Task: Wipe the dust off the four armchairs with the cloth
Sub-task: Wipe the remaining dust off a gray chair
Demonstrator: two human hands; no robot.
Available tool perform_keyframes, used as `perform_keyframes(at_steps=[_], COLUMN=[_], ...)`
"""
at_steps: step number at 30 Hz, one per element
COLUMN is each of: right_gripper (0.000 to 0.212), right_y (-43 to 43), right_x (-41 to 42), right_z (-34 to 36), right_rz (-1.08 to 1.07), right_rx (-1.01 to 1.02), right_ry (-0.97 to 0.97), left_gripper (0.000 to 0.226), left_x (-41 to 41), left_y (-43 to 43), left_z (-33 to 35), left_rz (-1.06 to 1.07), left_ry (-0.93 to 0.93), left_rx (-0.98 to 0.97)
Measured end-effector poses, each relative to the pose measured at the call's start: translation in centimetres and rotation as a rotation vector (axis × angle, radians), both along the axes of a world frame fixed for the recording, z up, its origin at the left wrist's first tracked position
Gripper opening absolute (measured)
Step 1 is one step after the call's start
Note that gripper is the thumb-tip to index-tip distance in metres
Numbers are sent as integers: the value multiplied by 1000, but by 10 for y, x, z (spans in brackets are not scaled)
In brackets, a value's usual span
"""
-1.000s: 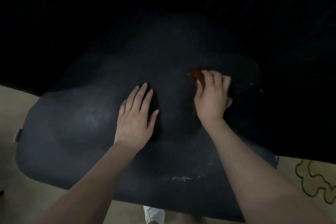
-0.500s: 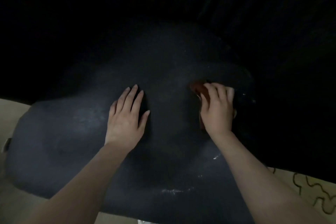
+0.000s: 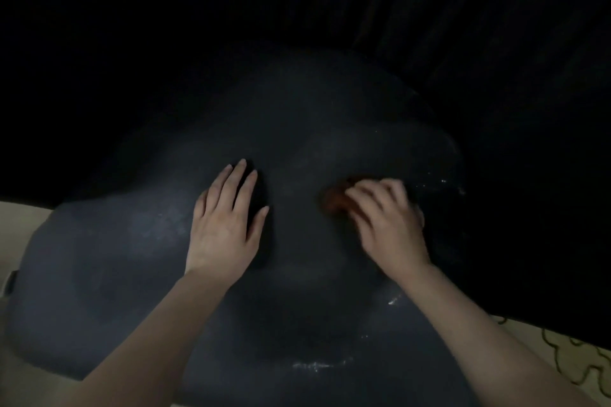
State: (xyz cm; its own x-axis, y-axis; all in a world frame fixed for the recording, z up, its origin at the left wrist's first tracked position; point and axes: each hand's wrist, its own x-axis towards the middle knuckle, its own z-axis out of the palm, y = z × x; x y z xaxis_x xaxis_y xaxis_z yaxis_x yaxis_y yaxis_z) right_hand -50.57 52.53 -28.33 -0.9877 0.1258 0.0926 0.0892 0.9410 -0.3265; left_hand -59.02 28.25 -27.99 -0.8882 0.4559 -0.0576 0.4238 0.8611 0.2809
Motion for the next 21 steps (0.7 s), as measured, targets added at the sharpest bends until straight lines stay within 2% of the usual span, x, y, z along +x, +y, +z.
perform_keyframes(at_steps=[3, 5, 9, 11, 13, 14, 16, 19, 21], right_gripper=[35, 31, 38, 39, 34, 33, 34, 34, 33], right_y=[-11, -31, -59, -52, -33, -21, 8, 42, 49], right_x=[-46, -73, -69, -49, -31, -25, -20, -35, -60], right_z=[8, 11, 8, 3, 0, 0, -4, -11, -14], right_rz=[-380, -419, 19, 211, 295, 271, 96, -353, -579], right_rx=[-72, -75, 67, 56, 59, 60, 17, -68, -89], right_ry=[-32, -54, 15, 32, 20, 15, 39, 111, 120], left_gripper=[57, 56, 50, 53, 53, 53, 53, 50, 53], left_x=[-8, -14, -26, -31, -35, -37, -39, -40, -40], left_y=[6, 9, 14, 14, 15, 17, 19, 21, 22], left_z=[-1, -4, -7, -7, -7, -7, -8, -11, -12], left_rz=[3, 11, 42, 43, 32, 28, 32, 34, 27], left_ry=[4, 0, -13, -26, -22, -22, -25, -15, -9], left_rx=[-7, -1, 30, 32, 31, 31, 28, 24, 18])
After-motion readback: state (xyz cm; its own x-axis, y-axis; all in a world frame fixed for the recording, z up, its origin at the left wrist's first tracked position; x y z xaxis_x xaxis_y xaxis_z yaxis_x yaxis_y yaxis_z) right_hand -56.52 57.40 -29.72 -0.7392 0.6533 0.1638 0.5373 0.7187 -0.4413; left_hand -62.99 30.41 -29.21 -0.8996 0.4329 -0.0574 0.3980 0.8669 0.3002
